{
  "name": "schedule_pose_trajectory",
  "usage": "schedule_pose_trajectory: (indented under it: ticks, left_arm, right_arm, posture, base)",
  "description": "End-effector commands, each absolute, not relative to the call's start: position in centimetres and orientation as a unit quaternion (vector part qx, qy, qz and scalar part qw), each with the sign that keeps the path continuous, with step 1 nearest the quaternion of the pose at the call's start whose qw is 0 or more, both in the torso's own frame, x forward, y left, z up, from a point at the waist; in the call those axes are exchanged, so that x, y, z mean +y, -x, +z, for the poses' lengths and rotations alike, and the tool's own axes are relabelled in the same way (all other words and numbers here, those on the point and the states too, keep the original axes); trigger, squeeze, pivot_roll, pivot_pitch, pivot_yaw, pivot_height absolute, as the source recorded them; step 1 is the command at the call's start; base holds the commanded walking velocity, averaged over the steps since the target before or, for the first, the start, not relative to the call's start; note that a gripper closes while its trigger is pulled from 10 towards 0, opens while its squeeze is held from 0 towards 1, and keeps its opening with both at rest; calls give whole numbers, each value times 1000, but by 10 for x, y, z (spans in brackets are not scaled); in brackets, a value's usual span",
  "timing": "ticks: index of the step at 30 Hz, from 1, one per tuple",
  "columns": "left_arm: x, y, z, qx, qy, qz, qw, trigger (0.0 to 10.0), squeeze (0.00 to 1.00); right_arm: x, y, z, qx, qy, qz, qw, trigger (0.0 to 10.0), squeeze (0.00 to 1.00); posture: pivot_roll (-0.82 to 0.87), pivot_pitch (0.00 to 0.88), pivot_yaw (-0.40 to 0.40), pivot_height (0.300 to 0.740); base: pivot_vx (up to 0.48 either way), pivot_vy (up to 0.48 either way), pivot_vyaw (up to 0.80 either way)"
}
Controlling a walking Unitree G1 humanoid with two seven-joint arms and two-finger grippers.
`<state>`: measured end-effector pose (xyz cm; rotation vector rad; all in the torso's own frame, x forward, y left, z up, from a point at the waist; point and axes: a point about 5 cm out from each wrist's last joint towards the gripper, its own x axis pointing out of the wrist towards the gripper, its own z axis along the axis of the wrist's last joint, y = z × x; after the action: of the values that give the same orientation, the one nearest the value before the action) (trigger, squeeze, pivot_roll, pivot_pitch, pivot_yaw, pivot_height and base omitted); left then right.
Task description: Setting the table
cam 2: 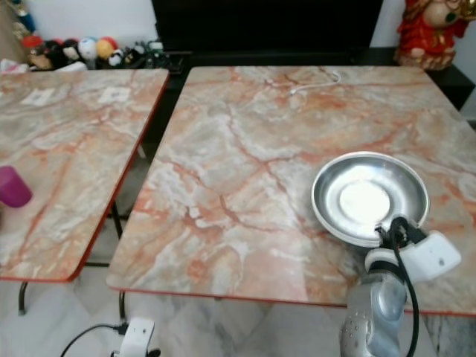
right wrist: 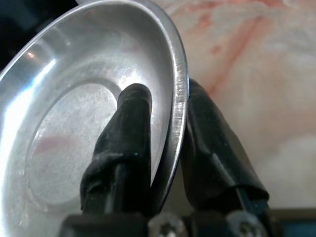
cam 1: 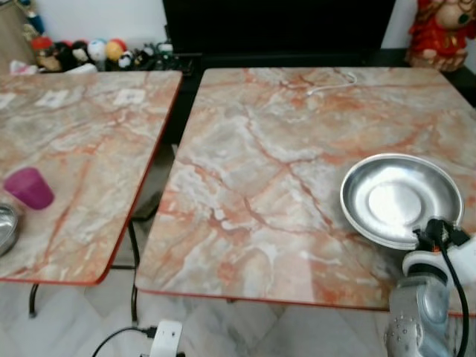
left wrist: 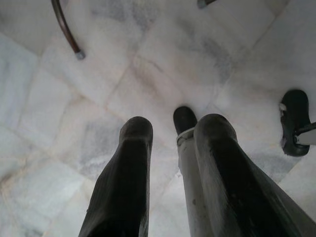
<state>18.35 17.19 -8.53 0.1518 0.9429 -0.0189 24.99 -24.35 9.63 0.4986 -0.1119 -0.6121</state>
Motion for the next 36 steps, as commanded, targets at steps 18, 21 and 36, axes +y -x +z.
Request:
schedule_pose_trajectory:
  ticks: [18,21,36]
  left_arm:
    - [175,-177,-88,468,-81,-8,880,10000,0]
    - [175,-177,-88,468,-81,-7,880,10000,0]
    - [175,-177,-88,468,-83,-10,880,10000,0]
  right_arm:
    - [-242,-220,92,9,-299,-352,887,10000,0]
    - [-242,-219,91,12,-302,-358,884,10000,0]
    - [-235,-210,87,44,-323,-361,874,10000,953]
  posture:
    - [-125,104,34,740]
    - [-125,103,33,740]
    - [-129,105,35,740]
  base:
    - [0,0,0]
    - [0,0,0]
    - [0,0,0]
